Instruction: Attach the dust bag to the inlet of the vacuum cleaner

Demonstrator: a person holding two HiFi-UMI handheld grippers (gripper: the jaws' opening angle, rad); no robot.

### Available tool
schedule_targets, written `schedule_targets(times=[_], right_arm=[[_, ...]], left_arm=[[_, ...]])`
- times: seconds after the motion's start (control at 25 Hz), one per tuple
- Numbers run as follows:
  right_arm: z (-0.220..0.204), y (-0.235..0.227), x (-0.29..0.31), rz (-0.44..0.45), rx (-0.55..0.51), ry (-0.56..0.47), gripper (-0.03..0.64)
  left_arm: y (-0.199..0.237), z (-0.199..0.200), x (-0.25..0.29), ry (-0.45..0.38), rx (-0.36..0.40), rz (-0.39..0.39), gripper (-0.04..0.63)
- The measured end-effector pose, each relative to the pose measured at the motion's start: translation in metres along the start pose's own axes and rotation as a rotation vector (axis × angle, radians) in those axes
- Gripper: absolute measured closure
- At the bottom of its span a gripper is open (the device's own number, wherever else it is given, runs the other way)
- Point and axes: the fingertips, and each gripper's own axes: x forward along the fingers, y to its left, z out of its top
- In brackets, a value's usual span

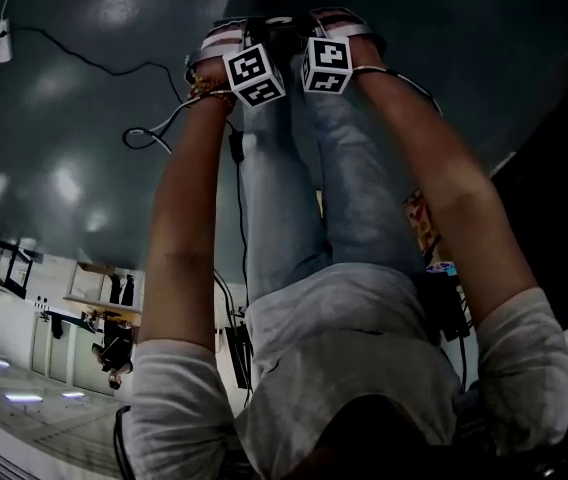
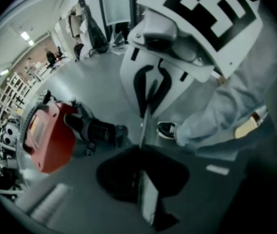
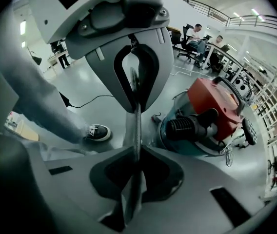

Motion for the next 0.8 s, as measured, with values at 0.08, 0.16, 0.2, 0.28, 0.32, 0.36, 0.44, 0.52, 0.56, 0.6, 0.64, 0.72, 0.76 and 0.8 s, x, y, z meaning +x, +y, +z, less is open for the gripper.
schedule_targets(times=[0.08,0.16,0.2,0.28,0.32,0.36,0.44,0.52,0.56,0.6,0.64,0.72,0.76,0.8], right_arm=[[0.003,-0.021,0.012,-0.017,0.019,-0.011,0.580],[0.010,-0.041,0.018,-0.031,0.011,-0.009,0.580],[0.012,-0.047,0.016,-0.035,0.004,-0.002,0.580],[0.012,-0.053,0.011,-0.034,-0.001,0.015,0.580],[0.010,-0.056,0.011,-0.031,0.001,0.022,0.580],[0.007,-0.060,0.012,-0.031,0.001,0.026,0.580],[0.000,-0.073,0.016,-0.034,-0.008,0.034,0.580],[-0.007,-0.082,0.017,-0.035,-0.012,0.048,0.580],[-0.009,-0.085,0.018,-0.031,-0.005,0.055,0.580],[-0.011,-0.087,0.019,-0.023,0.005,0.060,0.580],[-0.013,-0.088,0.021,-0.012,0.017,0.065,0.580],[-0.017,-0.087,0.026,0.005,0.033,0.071,0.580],[-0.019,-0.086,0.028,0.014,0.039,0.075,0.580],[-0.021,-0.085,0.029,0.019,0.044,0.080,0.580]], left_arm=[[0.022,-0.007,0.011,0.010,-0.009,0.004,0.565],[0.040,-0.015,0.014,0.015,-0.021,0.009,0.565],[0.046,-0.015,0.011,0.013,-0.030,0.014,0.565],[0.050,-0.011,0.007,0.002,-0.063,0.021,0.565],[0.053,-0.008,0.007,-0.005,-0.079,0.024,0.563],[0.057,-0.006,0.010,-0.008,-0.087,0.027,0.563],[0.068,-0.001,0.015,-0.003,-0.085,0.035,0.563],[0.078,0.004,0.015,0.003,-0.075,0.038,0.561],[0.081,0.007,0.013,0.005,-0.064,0.036,0.561],[0.083,0.009,0.011,0.007,-0.045,0.034,0.560],[0.084,0.010,0.010,0.008,-0.023,0.033,0.558],[0.086,0.013,0.011,0.005,0.017,0.029,0.558],[0.087,0.014,0.013,0.003,0.029,0.024,0.558],[0.086,0.014,0.015,0.002,0.035,0.015,0.558]])
